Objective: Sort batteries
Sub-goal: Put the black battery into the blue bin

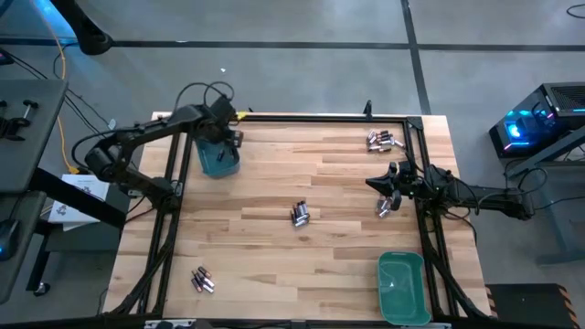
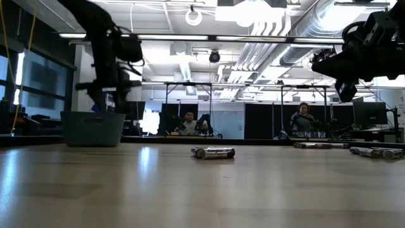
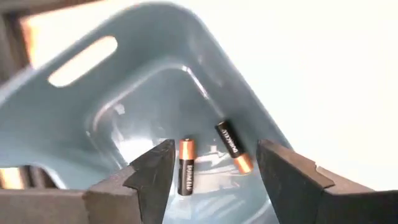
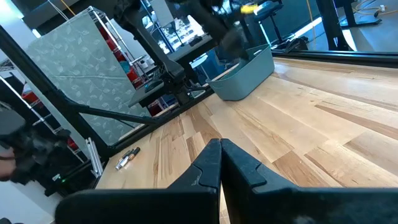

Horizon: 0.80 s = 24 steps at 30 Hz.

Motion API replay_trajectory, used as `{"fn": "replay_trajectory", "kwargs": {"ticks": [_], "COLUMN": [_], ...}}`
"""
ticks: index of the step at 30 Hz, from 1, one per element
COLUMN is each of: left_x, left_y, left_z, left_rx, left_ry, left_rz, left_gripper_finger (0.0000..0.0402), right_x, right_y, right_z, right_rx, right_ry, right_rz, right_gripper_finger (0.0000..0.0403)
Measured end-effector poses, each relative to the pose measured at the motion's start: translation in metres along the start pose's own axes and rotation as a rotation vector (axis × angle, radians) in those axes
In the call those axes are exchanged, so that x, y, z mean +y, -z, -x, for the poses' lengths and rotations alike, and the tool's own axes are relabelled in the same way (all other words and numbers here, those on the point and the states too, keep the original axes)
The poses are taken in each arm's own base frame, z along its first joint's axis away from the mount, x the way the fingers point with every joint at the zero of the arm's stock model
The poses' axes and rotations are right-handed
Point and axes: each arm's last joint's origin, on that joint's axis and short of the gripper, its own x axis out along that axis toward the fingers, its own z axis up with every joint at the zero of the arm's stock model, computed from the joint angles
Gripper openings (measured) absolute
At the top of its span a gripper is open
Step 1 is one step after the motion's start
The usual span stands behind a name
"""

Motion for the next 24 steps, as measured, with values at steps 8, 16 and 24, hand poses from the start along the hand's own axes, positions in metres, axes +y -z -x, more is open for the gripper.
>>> {"fn": "replay_trajectory", "kwargs": {"ticks": [8, 16, 24], "left_x": [-0.026, -0.102, -0.16], "left_y": [-0.008, 0.061, 0.132], "left_z": [0.07, 0.111, 0.092], "left_rx": [-0.158, -0.288, -0.263], "left_ry": [0.14, 0.392, 0.562], "left_rz": [-0.084, -0.675, -1.263], "left_gripper_finger": [0.0216, 0.0216, 0.0215], "right_x": [0.0, 0.0, 0.0], "right_y": [0.0, 0.0, 0.0], "right_z": [0.0, 0.0, 0.0], "right_rx": [0.0, 0.0, 0.0], "right_ry": [0.0, 0.0, 0.0], "right_rz": [0.0, 0.0, 0.0], "right_gripper_finger": [0.0, 0.0, 0.0]}}
